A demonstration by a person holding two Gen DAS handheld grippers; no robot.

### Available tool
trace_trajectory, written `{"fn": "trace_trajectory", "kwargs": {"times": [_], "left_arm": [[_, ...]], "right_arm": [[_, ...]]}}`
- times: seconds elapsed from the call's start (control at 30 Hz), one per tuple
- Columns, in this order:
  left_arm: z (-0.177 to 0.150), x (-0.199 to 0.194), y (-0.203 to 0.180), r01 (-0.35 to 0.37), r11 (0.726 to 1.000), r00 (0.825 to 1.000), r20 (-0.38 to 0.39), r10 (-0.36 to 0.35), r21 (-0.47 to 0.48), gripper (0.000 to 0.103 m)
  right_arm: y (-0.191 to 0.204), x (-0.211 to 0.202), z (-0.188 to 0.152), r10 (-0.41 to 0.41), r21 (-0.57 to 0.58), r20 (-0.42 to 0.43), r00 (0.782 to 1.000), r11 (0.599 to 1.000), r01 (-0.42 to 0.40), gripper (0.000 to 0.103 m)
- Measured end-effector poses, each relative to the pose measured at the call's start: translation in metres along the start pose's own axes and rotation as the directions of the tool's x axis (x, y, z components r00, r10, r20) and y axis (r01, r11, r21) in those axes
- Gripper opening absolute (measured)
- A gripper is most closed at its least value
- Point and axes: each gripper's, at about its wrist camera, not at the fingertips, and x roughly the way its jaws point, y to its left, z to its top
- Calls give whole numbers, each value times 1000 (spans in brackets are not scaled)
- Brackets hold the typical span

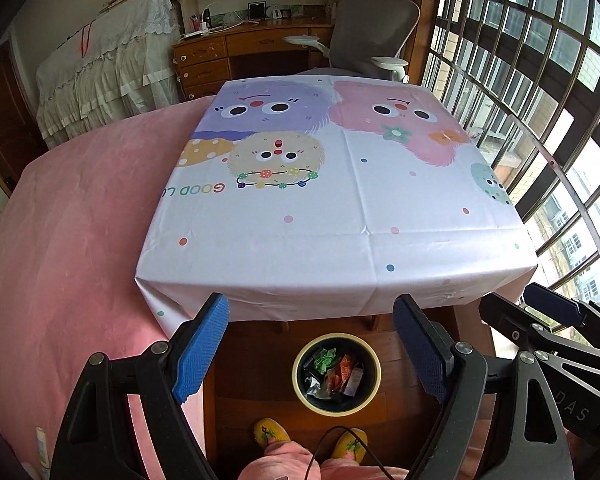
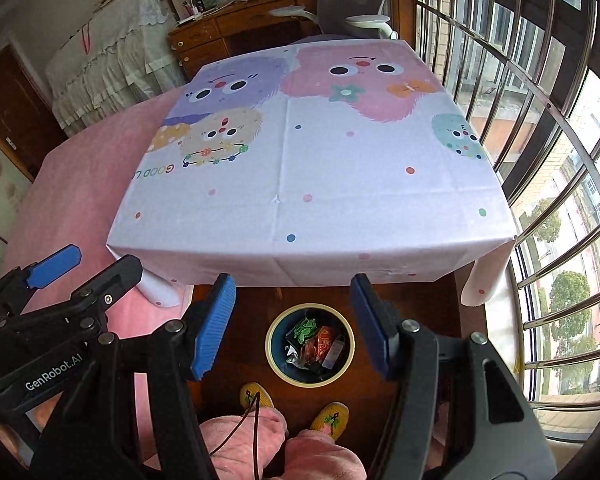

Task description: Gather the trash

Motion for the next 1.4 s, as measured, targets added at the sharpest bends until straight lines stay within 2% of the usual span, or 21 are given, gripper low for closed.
{"fn": "trace_trajectory", "kwargs": {"times": [1.4], "left_arm": [[-11,12,-11,-3,1000,999,-45,3,0,85]], "right_arm": [[-9,0,-10,-1,-2,-15,1000,1000,1,57]]}}
